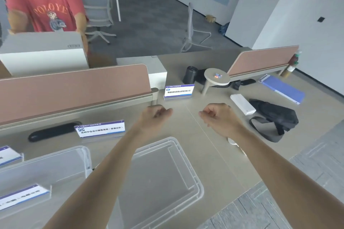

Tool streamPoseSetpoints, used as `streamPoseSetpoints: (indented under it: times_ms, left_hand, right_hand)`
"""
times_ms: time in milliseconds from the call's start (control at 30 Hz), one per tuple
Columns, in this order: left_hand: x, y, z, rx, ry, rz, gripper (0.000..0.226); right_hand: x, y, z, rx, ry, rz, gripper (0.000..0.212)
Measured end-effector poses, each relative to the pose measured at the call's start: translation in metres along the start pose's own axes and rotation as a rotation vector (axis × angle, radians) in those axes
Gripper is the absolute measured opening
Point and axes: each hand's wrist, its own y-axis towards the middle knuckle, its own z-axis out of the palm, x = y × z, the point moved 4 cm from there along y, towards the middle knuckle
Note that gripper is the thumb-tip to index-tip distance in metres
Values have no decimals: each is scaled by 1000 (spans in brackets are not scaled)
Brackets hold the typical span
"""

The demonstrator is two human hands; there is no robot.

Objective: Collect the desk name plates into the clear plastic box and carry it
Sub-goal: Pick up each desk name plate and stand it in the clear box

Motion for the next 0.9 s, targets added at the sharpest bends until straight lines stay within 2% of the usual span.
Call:
streamPoseSetpoints:
  times_ms: [133,300,433,567,767,900]
  left_hand:
    - [4,31,19,-75,-99,-33,33]
    - [11,88,56,-175,-107,-106,22]
    - [22,142,79,-242,-145,-175,18]
    - [32,191,99,-237,-109,-245,18]
    - [56,263,115,-232,-40,-419,12]
    - [83,307,120,-224,2,-525,14]
  right_hand:
    - [-18,43,8,52,39,-18,23]
    - [-63,114,17,124,168,-9,19]
    - [-115,179,26,153,367,86,18]
    - [-160,234,36,169,524,202,19]
    - [-211,314,62,202,556,313,16]
    - [-231,362,87,225,531,338,39]
